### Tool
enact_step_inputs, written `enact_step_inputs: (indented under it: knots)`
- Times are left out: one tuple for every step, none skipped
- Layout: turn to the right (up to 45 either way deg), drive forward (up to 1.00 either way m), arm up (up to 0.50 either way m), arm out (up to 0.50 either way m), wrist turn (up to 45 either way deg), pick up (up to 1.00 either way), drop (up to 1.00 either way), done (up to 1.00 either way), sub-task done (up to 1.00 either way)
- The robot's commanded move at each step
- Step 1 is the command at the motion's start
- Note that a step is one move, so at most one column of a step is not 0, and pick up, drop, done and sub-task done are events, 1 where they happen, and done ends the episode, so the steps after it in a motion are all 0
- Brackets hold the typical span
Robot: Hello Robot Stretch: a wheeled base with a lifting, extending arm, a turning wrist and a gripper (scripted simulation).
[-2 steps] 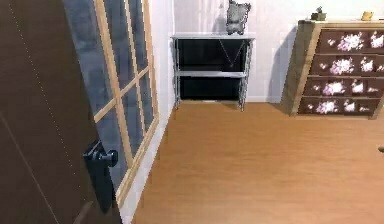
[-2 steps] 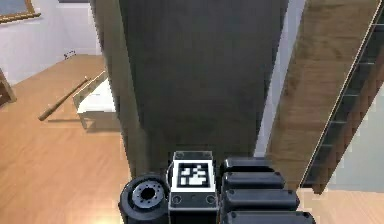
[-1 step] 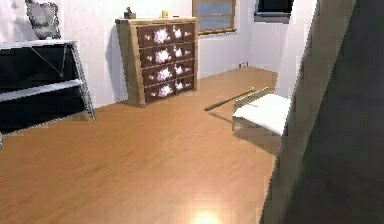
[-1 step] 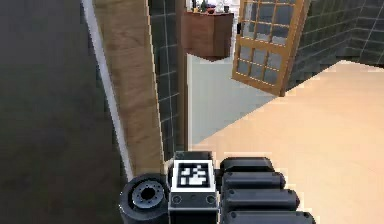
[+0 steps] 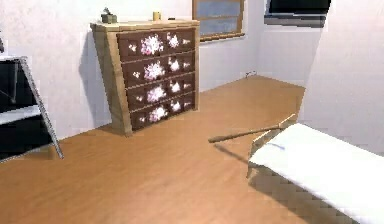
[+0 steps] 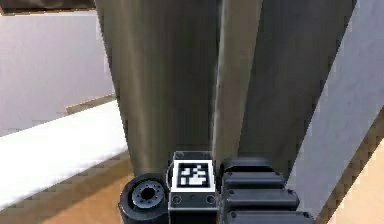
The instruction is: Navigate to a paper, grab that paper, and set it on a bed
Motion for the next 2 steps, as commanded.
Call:
enact_step_inputs:
  knots:
    - [45.0,0.0,0.0,0.0,0.0,0.0,0.0,0.0,0.0]
    - [3.0,0.0,0.0,0.0,0.0,0.0,0.0,0.0,0.0]
